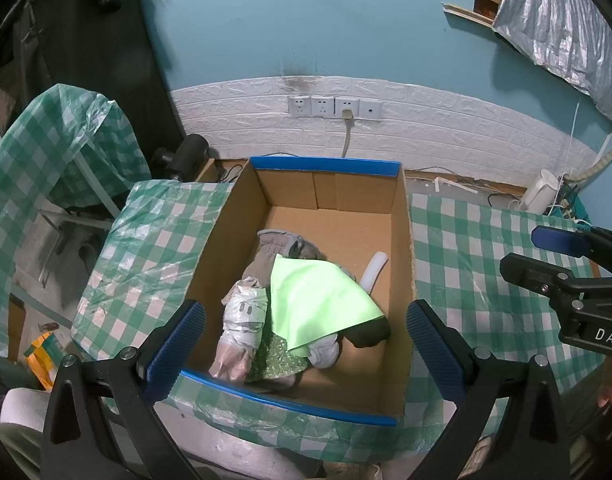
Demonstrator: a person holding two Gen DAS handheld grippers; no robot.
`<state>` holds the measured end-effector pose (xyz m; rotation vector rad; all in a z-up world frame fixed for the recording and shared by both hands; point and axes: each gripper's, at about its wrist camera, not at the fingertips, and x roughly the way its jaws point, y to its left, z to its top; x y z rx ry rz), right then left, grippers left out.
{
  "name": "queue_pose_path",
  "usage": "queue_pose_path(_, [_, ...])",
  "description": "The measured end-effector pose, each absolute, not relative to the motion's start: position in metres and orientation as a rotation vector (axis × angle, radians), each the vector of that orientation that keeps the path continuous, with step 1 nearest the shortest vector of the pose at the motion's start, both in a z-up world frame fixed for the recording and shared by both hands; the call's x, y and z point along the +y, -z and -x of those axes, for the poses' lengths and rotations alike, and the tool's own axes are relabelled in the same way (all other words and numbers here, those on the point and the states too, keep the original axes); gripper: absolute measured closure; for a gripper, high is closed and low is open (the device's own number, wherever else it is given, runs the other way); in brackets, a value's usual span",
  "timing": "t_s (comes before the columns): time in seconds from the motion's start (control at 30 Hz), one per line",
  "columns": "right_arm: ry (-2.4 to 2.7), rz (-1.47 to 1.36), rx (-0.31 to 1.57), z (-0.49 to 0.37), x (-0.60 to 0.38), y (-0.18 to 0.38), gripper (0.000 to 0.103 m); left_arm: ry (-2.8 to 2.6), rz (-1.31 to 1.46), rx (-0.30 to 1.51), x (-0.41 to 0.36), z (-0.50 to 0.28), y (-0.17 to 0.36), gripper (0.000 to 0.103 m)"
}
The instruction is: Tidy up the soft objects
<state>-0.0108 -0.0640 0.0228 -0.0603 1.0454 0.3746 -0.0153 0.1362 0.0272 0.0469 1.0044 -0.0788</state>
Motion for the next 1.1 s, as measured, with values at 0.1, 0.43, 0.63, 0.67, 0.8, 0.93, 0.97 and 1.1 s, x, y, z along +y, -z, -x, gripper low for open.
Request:
queue_pose_path(0.1, [-0.374, 0.058, 1.046, 0.0106, -0.0639, -0.0229, 0.037, 0.077, -0.045, 1.005, 0.1361, 0.0154, -0.027, 0.001])
queue_pose_path(0.43, [-0.374, 0.061, 1.046, 0.0107, -0.0643, -0.0233, 0.037, 0.077, -0.046, 1.005, 0.1351, 0.0154, -0.0272, 0.001])
queue_pose_path(0.63, [-0.374, 0.059, 1.046, 0.0105, -0.0638, -0.0228, 0.037, 0.076, -0.047, 1.007, 0.1345, 0.0152, -0.0272, 0.001])
queue_pose_path(0.67, [-0.373, 0.059, 1.046, 0.0105, -0.0639, -0.0229, 0.037, 0.077, -0.046, 1.007, 0.1346, 0.0153, -0.0272, 0.001])
queue_pose_path(0.8, [-0.374, 0.06, 1.046, 0.0107, -0.0644, -0.0233, 0.037, 0.078, -0.048, 1.006, 0.1338, 0.0155, -0.0275, 0.001])
queue_pose_path(0.93, [-0.374, 0.06, 1.046, 0.0105, -0.0642, -0.0231, 0.037, 0.077, -0.047, 1.005, 0.1335, 0.0153, -0.0272, 0.001])
queue_pose_path(0.97, [-0.373, 0.06, 1.046, 0.0107, -0.065, -0.0239, 0.037, 0.076, -0.047, 1.006, 0.1333, 0.0153, -0.0272, 0.001])
queue_pose_path(1.1, [-0.372, 0.06, 1.046, 0.0107, -0.0648, -0.0237, 0.037, 0.075, -0.046, 1.008, 0.1329, 0.0152, -0.0272, 0.001])
